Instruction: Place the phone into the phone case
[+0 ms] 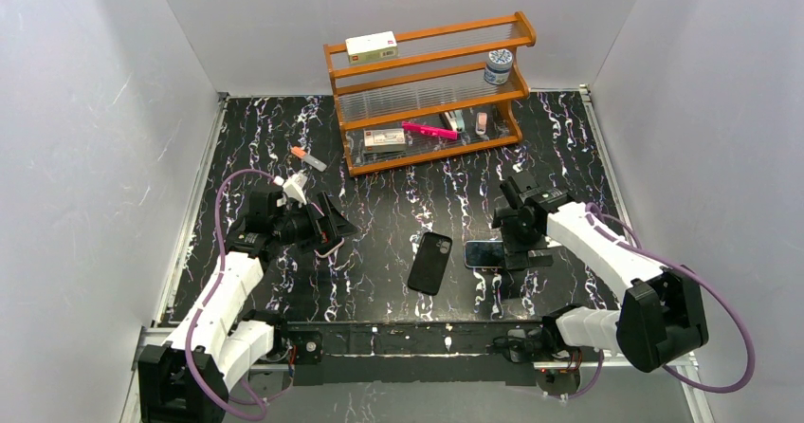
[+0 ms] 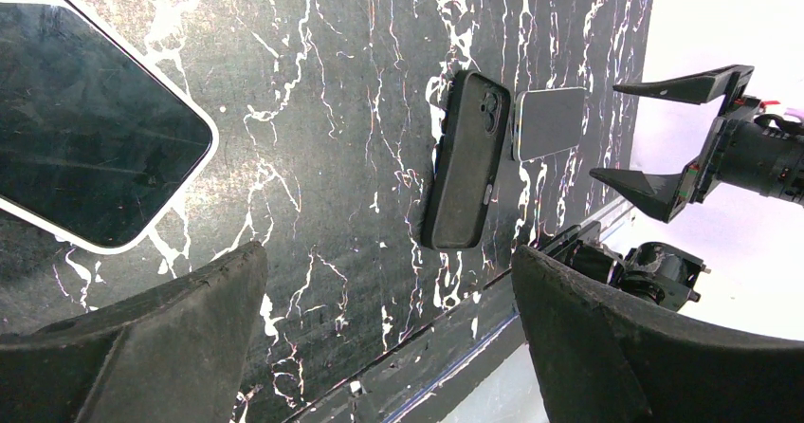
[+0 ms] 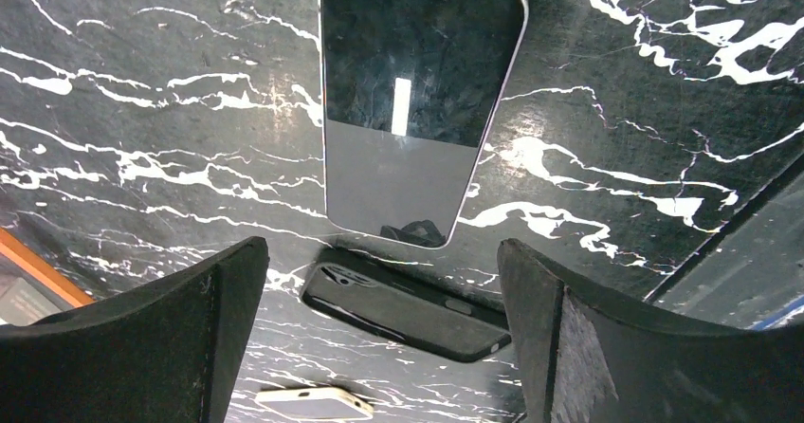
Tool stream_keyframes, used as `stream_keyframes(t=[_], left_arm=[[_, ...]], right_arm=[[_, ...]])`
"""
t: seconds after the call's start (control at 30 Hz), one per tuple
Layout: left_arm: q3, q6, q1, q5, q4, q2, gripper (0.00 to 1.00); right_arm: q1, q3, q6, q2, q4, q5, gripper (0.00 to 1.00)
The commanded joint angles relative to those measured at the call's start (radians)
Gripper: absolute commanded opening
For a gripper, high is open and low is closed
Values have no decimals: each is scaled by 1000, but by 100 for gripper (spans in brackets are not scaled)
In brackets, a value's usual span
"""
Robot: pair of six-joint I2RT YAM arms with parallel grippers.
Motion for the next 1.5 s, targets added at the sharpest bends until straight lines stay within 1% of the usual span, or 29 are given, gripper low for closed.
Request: stream_keyframes(t=[0.0,0.17,0.37,0.6,0.73,0.87,1.13,1.33,1.47], left_arm=[[35,12,-6,18,-16,-17,98],[34,12,-6,16,-16,-22,98],[35,14,-6,15,-16,-22,98],[35,13,-8,10,-17,-22,98],[35,12,-8,8,-18,-24,98],[35,12,-8,7,-19,-21,98],[35,12,-8,11,-20,-28,98],[36,14,-8,10,-19,-28,98],[36,15,-9,13,-19,-28,98]], right_arm=[[-15,-38,107,-3,16,25,99],[-36,-57,131,20,62,36,99],[-63,-48,104,107,109,5,99],[-89,-62,87,163,150,-14,99],[-103,-72,75,189,168,-45,99],[-112,-83,61,223,191,-93,97],[-113,-20,10,307,107,-103,96],[-113,-14,14,296,59,-117,97],[-113,-33,34,278,56,-65,98]])
